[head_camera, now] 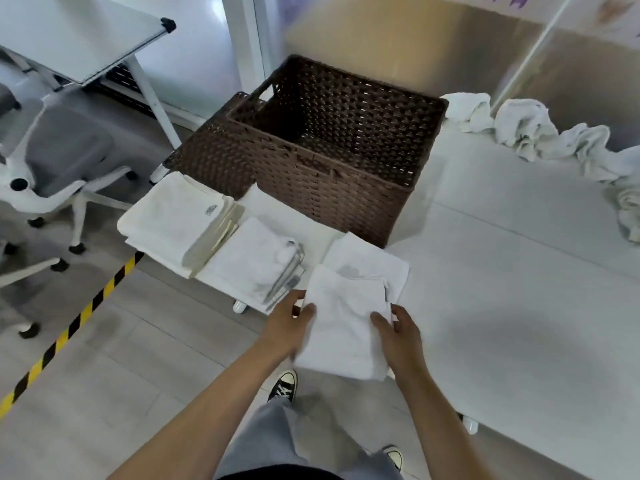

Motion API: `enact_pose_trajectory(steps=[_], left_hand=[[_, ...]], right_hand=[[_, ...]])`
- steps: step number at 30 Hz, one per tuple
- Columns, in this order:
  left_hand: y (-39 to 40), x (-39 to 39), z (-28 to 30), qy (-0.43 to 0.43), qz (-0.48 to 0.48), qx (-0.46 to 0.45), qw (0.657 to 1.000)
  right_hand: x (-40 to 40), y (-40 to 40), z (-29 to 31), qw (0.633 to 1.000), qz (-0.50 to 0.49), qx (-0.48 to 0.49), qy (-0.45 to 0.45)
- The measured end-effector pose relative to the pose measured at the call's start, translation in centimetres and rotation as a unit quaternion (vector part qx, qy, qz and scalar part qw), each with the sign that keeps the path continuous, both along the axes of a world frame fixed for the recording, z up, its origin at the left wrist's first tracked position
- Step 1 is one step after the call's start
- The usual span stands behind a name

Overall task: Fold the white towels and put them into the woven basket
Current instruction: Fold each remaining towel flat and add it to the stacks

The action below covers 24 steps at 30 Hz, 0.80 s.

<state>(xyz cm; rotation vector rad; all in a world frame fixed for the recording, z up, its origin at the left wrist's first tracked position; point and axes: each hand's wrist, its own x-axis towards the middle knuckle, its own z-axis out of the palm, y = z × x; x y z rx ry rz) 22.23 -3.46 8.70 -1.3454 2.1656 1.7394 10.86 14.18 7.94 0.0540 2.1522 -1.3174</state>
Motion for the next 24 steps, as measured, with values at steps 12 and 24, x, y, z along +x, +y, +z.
enact_pose_trajectory(steps=[12, 24], left_hand=[[-5.6, -7.6, -2.5, 0.013, -0.152, 0.029, 0.988], [-5.3, -7.1, -6.0, -0.081, -0.324, -0.112, 0.936]], right_hand=[[-4.1, -3.5, -1.7, 0.99, -0.134, 0.043, 0.009], [-2.8, -4.8, -4.5, 0.974, -0.023, 0.198, 0.108]])
